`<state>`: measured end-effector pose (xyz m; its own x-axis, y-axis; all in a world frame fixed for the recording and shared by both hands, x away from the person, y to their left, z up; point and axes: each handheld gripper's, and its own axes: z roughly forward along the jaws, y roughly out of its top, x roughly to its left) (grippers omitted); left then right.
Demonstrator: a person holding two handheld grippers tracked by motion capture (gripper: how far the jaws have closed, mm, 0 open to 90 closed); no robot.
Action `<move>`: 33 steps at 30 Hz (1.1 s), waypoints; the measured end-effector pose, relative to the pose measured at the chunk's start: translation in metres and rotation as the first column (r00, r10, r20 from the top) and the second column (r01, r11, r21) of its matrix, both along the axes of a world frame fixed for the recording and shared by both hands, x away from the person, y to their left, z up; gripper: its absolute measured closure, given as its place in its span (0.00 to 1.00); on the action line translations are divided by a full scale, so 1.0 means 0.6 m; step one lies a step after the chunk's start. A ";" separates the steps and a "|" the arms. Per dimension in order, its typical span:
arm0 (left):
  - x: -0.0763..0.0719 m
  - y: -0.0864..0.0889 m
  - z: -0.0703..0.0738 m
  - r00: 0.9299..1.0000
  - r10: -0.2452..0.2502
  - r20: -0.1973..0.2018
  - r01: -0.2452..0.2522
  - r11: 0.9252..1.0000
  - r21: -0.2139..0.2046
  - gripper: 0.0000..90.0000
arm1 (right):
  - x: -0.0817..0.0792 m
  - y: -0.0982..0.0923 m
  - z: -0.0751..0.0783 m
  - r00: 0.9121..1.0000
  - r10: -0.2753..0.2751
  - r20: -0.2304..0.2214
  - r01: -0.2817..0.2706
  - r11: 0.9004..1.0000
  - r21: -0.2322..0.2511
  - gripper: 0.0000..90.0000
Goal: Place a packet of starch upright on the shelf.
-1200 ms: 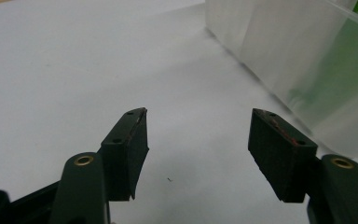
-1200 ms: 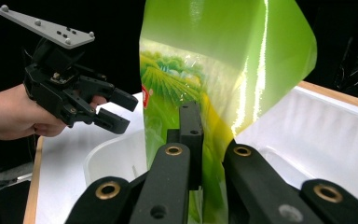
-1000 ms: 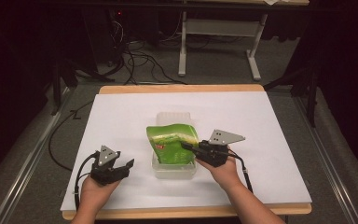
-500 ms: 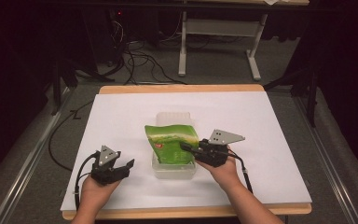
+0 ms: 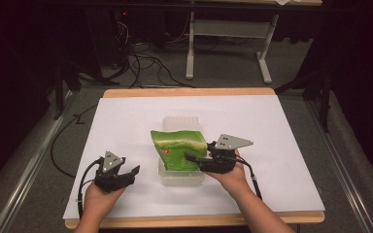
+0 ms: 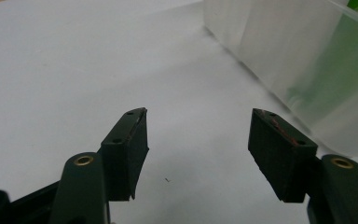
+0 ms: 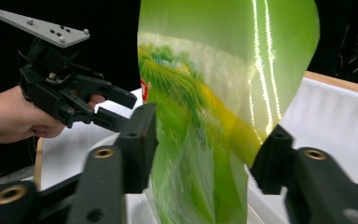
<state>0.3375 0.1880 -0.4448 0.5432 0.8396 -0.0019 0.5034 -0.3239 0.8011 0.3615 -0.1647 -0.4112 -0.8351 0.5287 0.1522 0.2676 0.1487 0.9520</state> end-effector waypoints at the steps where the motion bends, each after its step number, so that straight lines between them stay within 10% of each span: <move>1: 0.000 0.000 0.000 1.000 0.000 0.000 0.000 1.000 -0.001 0.42 | 0.000 0.001 0.000 1.000 -0.005 -0.006 0.005 1.000 -0.005 0.47; 15: -0.001 0.003 0.003 1.000 -0.007 0.003 0.007 1.000 -0.005 0.42 | -0.026 -0.017 0.013 0.996 -0.088 0.000 0.088 0.995 -0.054 0.22; 33: -0.001 0.006 0.005 1.000 -0.004 0.009 0.004 1.000 -0.013 0.42 | -0.052 -0.096 0.012 0.972 -0.234 0.011 0.234 0.968 -0.095 0.18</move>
